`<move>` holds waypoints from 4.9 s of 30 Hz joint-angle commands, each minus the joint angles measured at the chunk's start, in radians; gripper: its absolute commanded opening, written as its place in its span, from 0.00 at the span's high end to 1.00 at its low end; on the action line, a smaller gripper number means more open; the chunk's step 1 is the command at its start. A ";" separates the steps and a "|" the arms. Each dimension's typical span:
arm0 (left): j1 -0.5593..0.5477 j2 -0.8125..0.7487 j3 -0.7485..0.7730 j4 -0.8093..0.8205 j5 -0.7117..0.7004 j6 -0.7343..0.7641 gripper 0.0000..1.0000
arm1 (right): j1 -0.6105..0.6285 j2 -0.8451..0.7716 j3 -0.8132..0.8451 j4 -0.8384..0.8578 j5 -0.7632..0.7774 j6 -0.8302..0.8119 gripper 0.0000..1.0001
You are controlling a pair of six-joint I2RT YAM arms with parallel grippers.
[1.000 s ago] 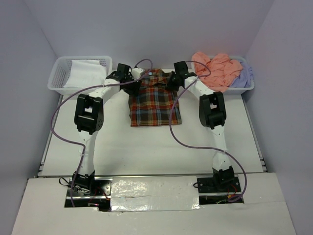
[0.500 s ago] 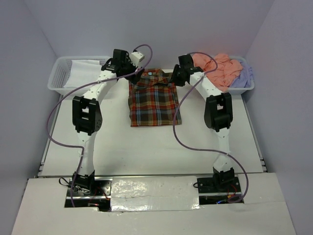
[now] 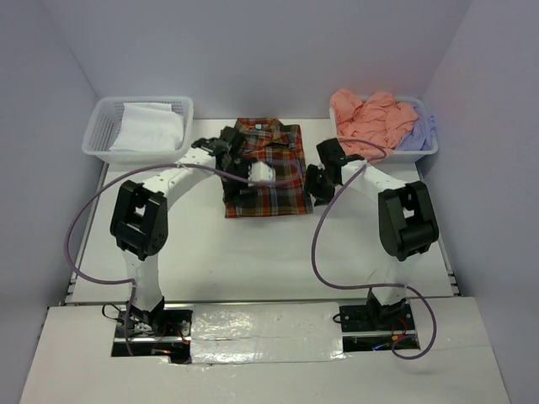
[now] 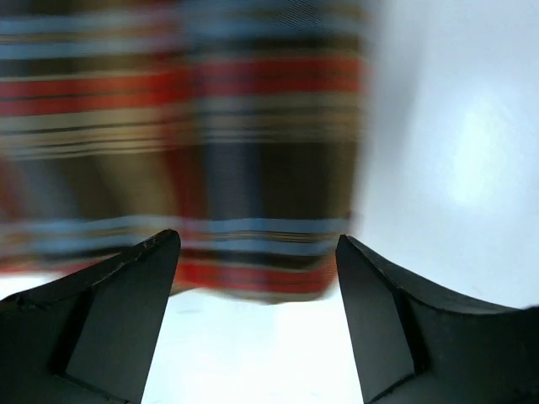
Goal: Fold and stack the long sleeve shirts
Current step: Fold the shirt
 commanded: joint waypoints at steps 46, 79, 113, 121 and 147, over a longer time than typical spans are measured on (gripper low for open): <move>-0.110 -0.323 -0.443 -0.059 -0.114 -0.001 1.00 | 0.066 -0.400 -0.443 0.007 -0.175 -0.089 1.00; 0.140 0.053 0.309 -0.333 0.151 -0.350 1.00 | -0.094 -0.102 0.212 -0.346 -0.223 -0.167 1.00; 0.046 -0.541 -0.377 -0.601 0.102 0.115 1.00 | 0.165 -0.727 -0.229 -0.506 -0.206 -0.001 1.00; -0.089 -0.706 -0.372 -0.601 0.189 -0.007 1.00 | 0.288 -0.927 -0.309 -0.575 -0.312 0.152 1.00; 0.152 0.156 0.235 -0.327 0.151 -0.412 0.86 | -0.207 -0.077 0.003 -0.205 -0.309 -0.084 0.94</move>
